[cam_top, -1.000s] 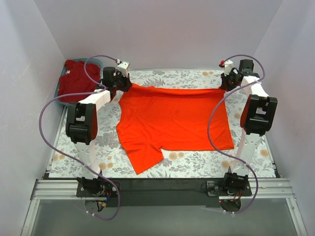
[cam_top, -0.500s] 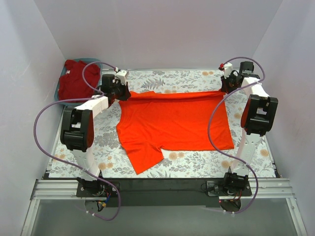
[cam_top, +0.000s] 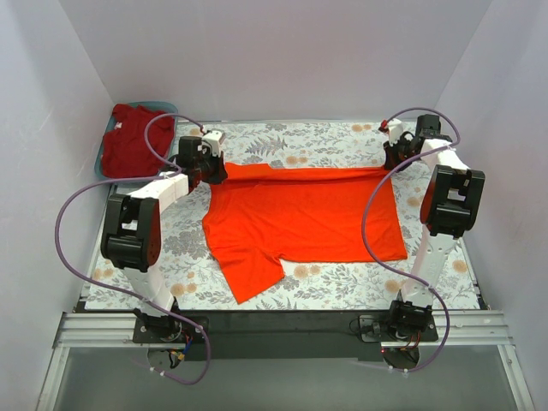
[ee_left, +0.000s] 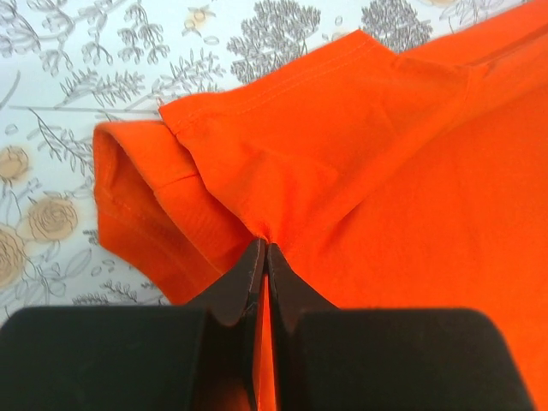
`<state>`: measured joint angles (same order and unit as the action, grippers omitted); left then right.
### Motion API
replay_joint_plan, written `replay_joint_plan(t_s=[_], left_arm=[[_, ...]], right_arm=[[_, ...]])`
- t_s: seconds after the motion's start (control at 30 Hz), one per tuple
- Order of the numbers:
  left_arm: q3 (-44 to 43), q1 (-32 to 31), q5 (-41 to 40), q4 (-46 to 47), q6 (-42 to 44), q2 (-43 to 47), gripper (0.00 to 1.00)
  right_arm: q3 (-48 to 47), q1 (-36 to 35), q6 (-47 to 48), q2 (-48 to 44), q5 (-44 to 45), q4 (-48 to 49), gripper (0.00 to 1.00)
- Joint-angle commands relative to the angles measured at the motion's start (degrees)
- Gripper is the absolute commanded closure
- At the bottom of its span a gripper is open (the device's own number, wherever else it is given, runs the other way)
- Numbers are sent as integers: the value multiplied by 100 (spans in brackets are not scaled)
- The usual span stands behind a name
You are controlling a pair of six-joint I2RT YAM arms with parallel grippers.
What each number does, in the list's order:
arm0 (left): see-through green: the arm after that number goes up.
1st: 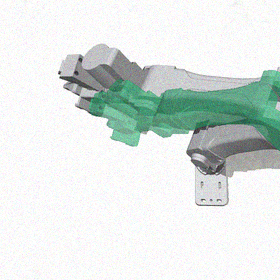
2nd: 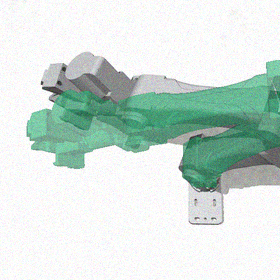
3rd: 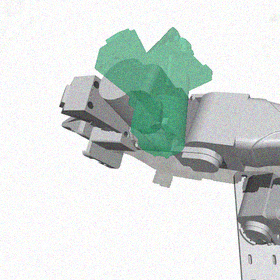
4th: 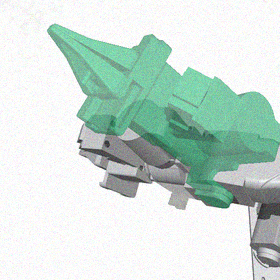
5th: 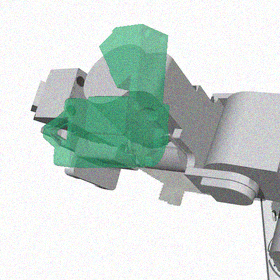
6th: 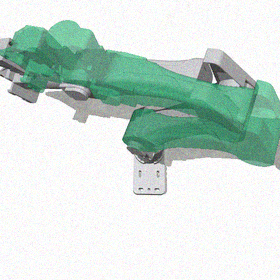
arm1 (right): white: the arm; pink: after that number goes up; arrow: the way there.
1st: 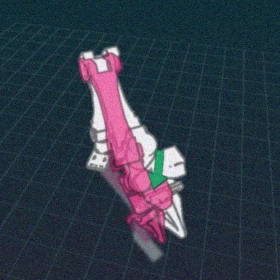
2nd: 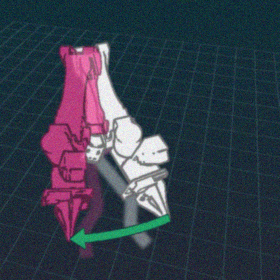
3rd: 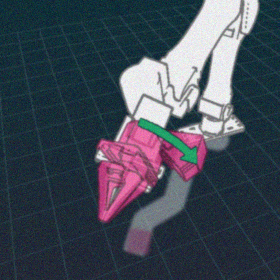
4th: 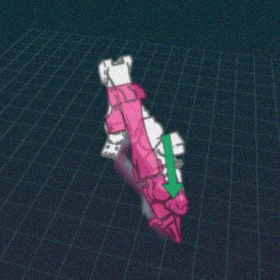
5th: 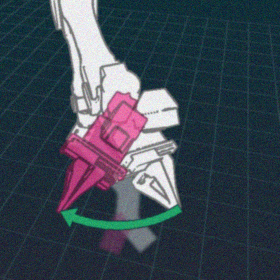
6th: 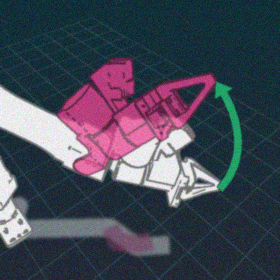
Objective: Fold and stack the t-shirts
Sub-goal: Fold the tshirt
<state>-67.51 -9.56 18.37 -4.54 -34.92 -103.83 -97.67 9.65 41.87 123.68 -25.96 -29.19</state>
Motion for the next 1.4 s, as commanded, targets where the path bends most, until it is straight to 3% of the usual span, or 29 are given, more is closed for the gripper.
replay_joint_plan(t_s=[0.0, 0.53, 0.63, 0.67, 0.7, 0.87, 1.13, 1.37], left_arm=[[211, 7, -176, -100, 73, 408, 100], [238, -11, -211, -231, 222, 74, 100], [19, 7, 51, -608, 344, 100, 98], [-25, 16, 279, -671, 380, 126, 92], [-122, 16, 368, -724, 398, 161, 77], [-754, 33, 430, -1137, 284, 22, 61], [-1984, 77, 282, -1575, -173, -918, 59], [-3118, 112, 123, -2227, -296, -1728, 55]], right_arm=[[55, 63, 190, -336, -76, -60, 99], [283, 81, 779, -353, -6, -411, 99], [187, 81, 771, -371, -6, -544, 65], [161, 72, 753, -388, -15, -587, 51], [126, 81, 735, -440, -24, -597, 49], [-138, 72, 542, -590, -59, -623, 49], [-885, 20, 252, -204, -77, -1008, 58], [-1166, -112, -134, -46, -322, -1080, 54]])
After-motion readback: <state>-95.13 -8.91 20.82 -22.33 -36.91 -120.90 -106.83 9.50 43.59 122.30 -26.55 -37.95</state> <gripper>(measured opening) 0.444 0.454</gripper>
